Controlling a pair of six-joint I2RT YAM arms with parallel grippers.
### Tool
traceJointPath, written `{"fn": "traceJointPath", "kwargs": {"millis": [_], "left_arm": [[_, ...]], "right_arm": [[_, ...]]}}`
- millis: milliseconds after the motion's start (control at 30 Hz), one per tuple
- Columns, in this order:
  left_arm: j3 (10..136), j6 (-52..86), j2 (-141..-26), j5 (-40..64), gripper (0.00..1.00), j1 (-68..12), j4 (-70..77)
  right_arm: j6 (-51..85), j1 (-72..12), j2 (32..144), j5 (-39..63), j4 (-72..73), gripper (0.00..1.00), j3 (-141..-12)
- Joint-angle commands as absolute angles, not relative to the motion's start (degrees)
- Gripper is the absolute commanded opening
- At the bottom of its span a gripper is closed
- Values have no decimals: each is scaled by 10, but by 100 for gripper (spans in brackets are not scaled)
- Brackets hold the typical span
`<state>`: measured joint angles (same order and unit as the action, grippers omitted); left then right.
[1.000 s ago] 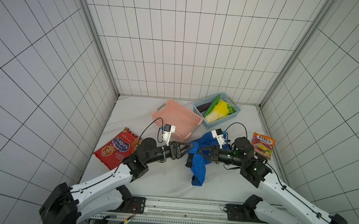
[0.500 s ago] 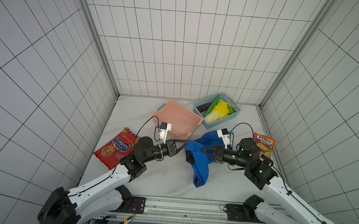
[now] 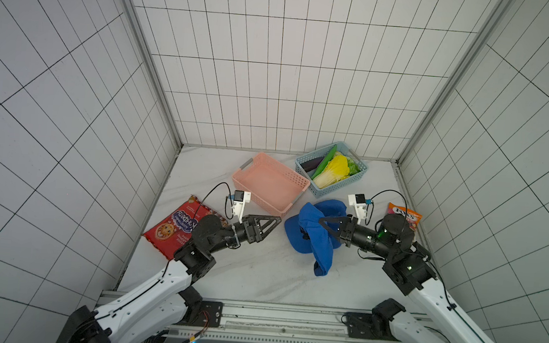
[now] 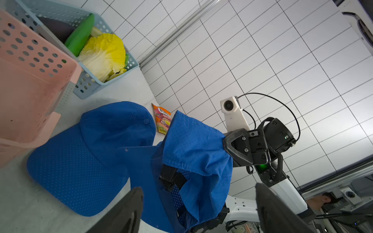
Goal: Turn the baseball cap inside out
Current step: Turn over the baseball cap.
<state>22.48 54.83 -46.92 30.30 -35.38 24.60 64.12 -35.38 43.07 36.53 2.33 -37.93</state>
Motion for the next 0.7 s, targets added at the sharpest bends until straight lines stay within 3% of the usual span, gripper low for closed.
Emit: {"fn": "traceJointPath", "kwargs": {"millis": [0, 133, 267, 667], "left_arm": [[191, 512, -463, 300, 88, -392, 300], [186, 487, -483, 255, 86, -476, 311], [192, 484, -531, 225, 75, -534, 356], [284, 473, -673, 209, 58, -586, 423]], "right_arm": [[651, -362, 427, 342, 62, 0, -419], [658, -366, 429, 329, 76, 0, -432], [661, -368, 438, 330, 86, 0, -445], [661, -374, 435, 328, 88, 0, -456]]}}
